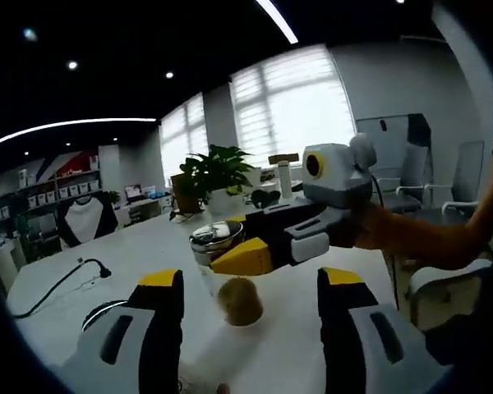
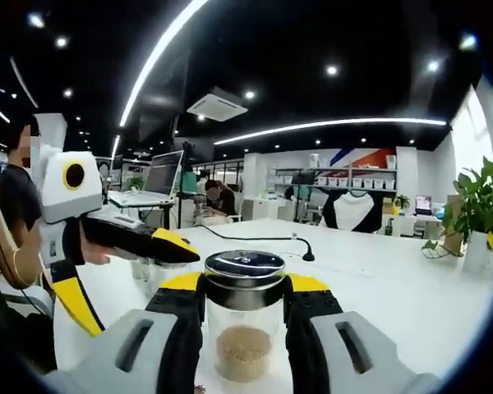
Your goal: Rotate the seasoning bottle until the label or dispensing opening points toward the visible target arrow and the bottle remains upright within the marked orientation range
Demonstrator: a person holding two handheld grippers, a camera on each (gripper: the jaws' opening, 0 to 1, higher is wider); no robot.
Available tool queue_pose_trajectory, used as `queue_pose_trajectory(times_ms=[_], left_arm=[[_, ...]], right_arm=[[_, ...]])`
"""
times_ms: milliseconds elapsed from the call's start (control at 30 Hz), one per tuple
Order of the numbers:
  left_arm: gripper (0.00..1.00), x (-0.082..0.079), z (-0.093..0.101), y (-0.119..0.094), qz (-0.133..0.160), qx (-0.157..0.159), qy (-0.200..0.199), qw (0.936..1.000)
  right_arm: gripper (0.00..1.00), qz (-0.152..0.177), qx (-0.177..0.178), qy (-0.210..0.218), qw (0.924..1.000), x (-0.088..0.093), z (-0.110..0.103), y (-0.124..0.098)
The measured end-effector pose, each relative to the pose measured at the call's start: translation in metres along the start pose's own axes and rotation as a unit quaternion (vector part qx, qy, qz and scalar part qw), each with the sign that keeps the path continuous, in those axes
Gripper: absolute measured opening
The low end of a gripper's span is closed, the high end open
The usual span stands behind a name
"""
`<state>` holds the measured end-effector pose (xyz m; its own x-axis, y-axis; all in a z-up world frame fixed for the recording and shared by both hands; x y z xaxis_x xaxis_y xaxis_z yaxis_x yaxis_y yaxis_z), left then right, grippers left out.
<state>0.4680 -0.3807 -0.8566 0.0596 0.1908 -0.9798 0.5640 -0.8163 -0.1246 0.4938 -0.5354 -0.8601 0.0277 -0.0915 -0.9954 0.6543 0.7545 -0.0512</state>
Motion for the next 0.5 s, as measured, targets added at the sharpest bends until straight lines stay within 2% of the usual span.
queue_pose_trajectory(times_ms=[67, 267, 400, 500], left_arm=[[0.70, 0.007, -0.001, 0.002, -0.015, -0.006, 0.006, 0.9998], [0.67, 0.025, -0.003, 0.004, -0.027, -0.018, -0.005, 0.9994], [0.66, 0.032, -0.003, 0.007, -0.030, -0.010, -0.016, 0.9994], [0.66, 0.033, -0.001, 0.009, -0.027, -0.003, -0.017, 0.9995]], right_arm=[[0.35, -0.003, -0.005, -0.001, 1.0000, 0.002, -0.003, -0.001], [0.35, -0.005, -0.029, 0.004, 0.9995, 0.007, -0.012, -0.003], [0.35, -0.006, -0.044, -0.002, 0.9990, 0.007, -0.015, -0.003], [0.35, 0.001, -0.071, -0.001, 0.9974, 0.006, -0.018, -0.005]])
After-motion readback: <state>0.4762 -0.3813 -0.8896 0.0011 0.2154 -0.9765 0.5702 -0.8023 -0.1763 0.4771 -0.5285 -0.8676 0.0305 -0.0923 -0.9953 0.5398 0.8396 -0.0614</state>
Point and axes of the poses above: the point that each gripper's makers call its tool centre point, and the gripper's own axes: y roughly forward along the fingers, z roughly to its right, x roughly out of its underside, the point moved 10 cm from there along -y, roughly backward along the fingers, and after that the axes turned 1 degree about -x, right-handed, at the moved point
